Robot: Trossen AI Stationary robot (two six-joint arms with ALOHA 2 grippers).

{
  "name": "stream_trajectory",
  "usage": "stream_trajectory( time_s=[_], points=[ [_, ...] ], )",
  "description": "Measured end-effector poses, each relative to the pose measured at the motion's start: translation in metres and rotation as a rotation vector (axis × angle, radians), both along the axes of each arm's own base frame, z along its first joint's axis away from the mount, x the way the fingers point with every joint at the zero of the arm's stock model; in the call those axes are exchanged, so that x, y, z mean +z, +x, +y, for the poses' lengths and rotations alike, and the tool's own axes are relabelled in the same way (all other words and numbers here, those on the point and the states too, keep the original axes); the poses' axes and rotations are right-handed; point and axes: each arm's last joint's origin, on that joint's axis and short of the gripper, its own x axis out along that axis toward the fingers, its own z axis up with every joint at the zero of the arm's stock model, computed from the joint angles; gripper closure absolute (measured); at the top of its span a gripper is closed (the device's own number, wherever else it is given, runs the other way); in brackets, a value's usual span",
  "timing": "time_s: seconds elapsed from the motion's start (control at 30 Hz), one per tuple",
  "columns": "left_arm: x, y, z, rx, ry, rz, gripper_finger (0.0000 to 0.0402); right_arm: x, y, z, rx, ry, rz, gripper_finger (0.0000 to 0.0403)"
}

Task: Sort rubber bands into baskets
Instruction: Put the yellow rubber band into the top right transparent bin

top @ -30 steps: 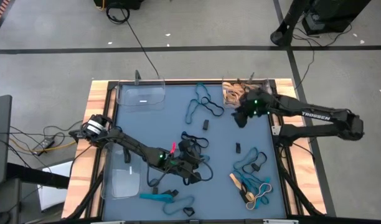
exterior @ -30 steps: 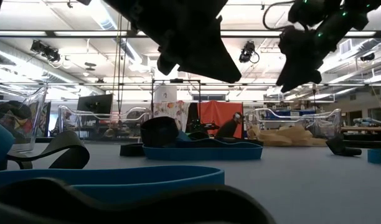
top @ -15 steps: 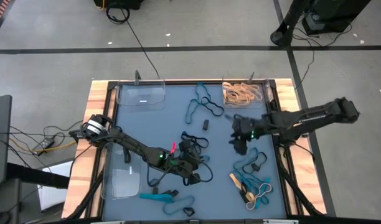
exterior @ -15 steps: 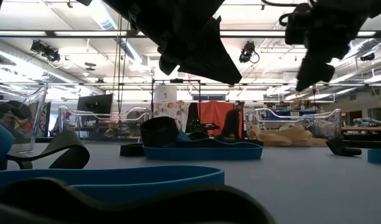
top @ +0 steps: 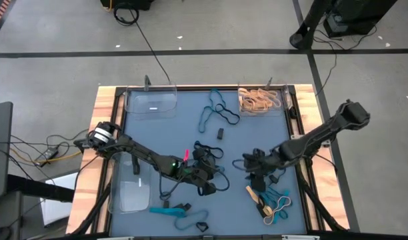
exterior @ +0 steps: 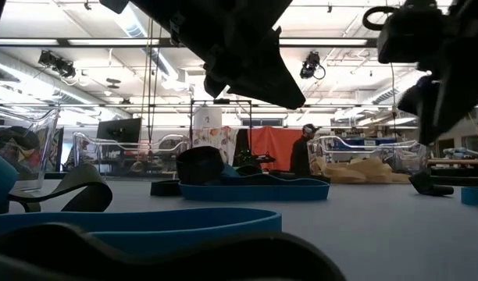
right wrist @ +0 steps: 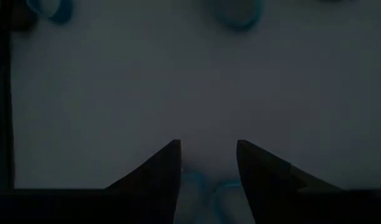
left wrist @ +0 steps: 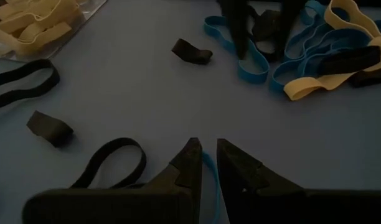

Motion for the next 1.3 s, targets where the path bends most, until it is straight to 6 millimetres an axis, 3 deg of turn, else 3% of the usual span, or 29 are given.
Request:
stream_trajectory(
  time_s=[0.23, 0.47, 0.87, 1.3],
  points=[
    [0.000, 0.000, 0.000, -0.005, -0.002, 0.002, 0.0349, -0.025, -0.003, 0.027, -0.047, 0.034, 0.106, 0.0236],
    [0.000, 0.000, 0.000, -0.013, 0.016, 0.006, 0.0349, -0.041, -0.004, 0.041, -0.032, 0.015, 0.151, 0.0224],
    [0.002, 0.002, 0.000, -0.011, 0.006, -0.022, 0.0349, -0.039, 0.003, 0.051, 0.039, 0.054, 0.045, 0.0231],
    [0.002, 0.002, 0.000, -0.011, 0.007, -0.021, 0.0349, -0.039, 0.001, 0.055, 0.001, 0.098, 0.065, 0.0295]
  ],
)
